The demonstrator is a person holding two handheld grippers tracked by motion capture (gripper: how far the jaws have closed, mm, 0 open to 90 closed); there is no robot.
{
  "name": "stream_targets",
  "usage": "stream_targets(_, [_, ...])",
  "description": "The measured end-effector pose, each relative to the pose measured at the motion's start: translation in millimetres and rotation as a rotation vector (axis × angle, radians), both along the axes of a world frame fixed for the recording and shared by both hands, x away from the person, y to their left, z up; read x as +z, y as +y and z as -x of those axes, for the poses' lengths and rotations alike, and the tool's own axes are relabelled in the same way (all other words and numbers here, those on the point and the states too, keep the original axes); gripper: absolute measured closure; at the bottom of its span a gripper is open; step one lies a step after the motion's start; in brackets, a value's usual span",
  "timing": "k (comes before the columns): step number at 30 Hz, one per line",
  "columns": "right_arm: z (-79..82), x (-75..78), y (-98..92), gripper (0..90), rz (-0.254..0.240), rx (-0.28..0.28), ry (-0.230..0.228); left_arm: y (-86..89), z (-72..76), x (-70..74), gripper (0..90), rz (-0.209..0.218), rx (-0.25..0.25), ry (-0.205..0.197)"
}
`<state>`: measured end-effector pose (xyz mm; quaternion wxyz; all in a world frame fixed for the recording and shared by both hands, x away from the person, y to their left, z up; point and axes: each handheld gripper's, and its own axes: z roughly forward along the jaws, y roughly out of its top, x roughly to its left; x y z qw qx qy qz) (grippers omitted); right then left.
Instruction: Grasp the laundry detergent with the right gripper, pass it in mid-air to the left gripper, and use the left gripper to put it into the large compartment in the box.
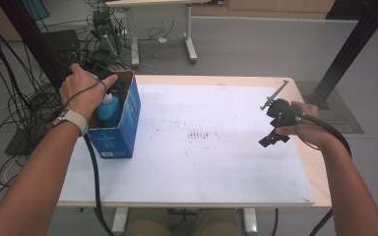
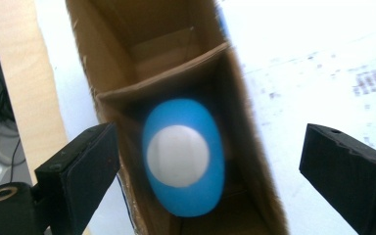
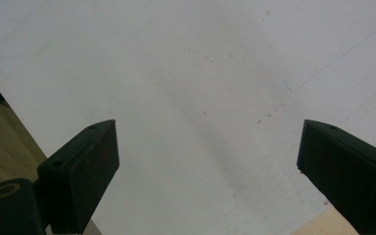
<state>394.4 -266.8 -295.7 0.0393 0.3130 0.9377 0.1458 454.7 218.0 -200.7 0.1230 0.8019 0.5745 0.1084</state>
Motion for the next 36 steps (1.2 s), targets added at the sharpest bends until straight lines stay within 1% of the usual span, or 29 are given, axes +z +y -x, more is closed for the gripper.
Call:
stream_targets(6, [1.8, 3.7, 1.3, 8.4, 0.004, 0.002, -0.007, -7.7, 7.5, 22.0, 5.8, 0.024, -0.078, -0.044])
stream_targets(7, [2.0, 4.3, 1.3, 8.4, 0.005, 0.0, -0.009, -9.1, 8.7, 25.1, 5.7, 0.029, -0.084, -0.047])
stream_targets(9, [2.5, 5.1, 1.5, 8.4, 0.006, 0.002, -0.01, -12.8, 10.4, 30.6, 5.5, 0.016, -0.114, -0.043])
stream_targets(10, [2.9, 5.5, 1.6, 8.4, 0.006, 0.002, -0.012, -14.8, 11.3, 33.6, 5.4, 0.016, -0.125, -0.045])
stream_targets(13, [3.9, 5.7, 1.5, 8.4, 0.007, -0.003, -0.012, -20.5, 14.2, 43.4, 5.3, 0.031, -0.165, -0.052])
stream_targets(16, [4.8, 5.8, 2.3, 8.4, 0.01, -0.001, -0.013, -27.9, 16.6, 50.9, 5.2, 0.045, -0.215, -0.031])
stream_targets(18, [5.2, 6.1, 2.7, 8.4, 0.009, 0.0, -0.015, -33.7, 18.5, 55.5, 5.5, 0.04, -0.236, -0.029])
stream_targets(21, [5.6, 6.9, 3.2, 8.4, 0.01, 0.001, -0.013, -43.7, 21.7, 61.8, 5.2, 0.053, -0.288, -0.034])
stream_targets(23, [5.7, 7.6, 3.1, 8.4, 0.009, 0.001, -0.013, -51.1, 23.4, 64.7, 5.2, 0.051, -0.324, -0.027])
stream_targets(24, [5.7, 7.9, 3.0, 8.4, 0.009, 0.001, -0.014, -54.7, 23.9, 65.8, 5.2, 0.043, -0.347, -0.023])
stream_targets(27, [6.2, 9.3, 2.7, 8.4, 0.007, -0.002, -0.016, -64.8, 25.5, 66.9, 5.2, 0.051, -0.396, -0.013])
stream_targets(28, [6.5, 9.6, 2.6, 8.4, 0.009, -0.003, -0.016, -67.7, 25.3, 67.3, 5.2, 0.045, -0.421, -0.006])
stream_targets(31, [7.2, 10.0, 1.8, 8.4, 0.007, -0.007, -0.016, -77.4, 25.4, 66.5, 5.2, 0.04, -0.48, 0.004])
stream_targets(33, [7.8, 10.1, 1.5, 8.4, 0.008, -0.008, -0.014, -84.0, 25.4, 65.1, 5.2, 0.051, -0.521, 0.017])
stream_targets(34, [8.2, 10.2, 1.5, 8.4, 0.007, -0.01, -0.015, -87.1, 25.8, 64.7, 5.3, 0.053, -0.542, 0.014])
stream_targets(36, [8.5, 10.9, 1.7, 8.4, 0.01, -0.009, -0.016, -94.0, 26.8, 63.5, 5.2, 0.047, -0.576, 0.026])
